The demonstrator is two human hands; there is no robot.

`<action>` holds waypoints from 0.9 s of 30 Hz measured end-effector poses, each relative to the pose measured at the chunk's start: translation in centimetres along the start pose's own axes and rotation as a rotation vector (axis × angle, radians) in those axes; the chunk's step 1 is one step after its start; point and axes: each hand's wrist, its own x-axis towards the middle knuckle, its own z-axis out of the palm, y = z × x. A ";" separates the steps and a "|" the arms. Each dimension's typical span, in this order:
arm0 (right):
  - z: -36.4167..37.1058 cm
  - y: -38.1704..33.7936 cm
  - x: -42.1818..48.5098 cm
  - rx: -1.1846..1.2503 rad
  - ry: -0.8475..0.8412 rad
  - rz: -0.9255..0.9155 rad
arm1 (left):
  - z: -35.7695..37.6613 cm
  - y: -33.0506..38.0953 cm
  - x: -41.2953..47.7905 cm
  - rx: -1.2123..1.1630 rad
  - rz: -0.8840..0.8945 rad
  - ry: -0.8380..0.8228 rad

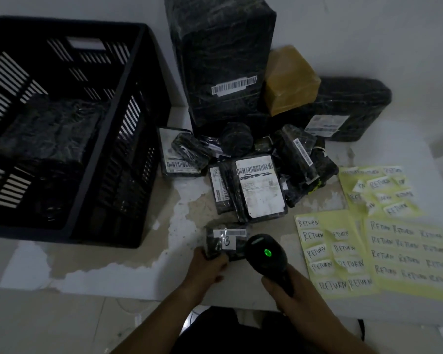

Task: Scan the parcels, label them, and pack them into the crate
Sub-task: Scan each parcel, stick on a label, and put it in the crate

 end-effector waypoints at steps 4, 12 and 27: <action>0.9 -2.1 -0.7 0.022 0.022 -0.021 | 0.1 0.1 0.6 0.555 0.189 -0.117; 1.3 -3.4 -1.4 0.092 0.049 0.050 | -0.1 -0.3 1.0 0.644 0.315 -0.029; 0.4 -2.1 -3.5 0.051 0.145 0.102 | 0.1 -1.0 1.6 0.690 0.302 0.091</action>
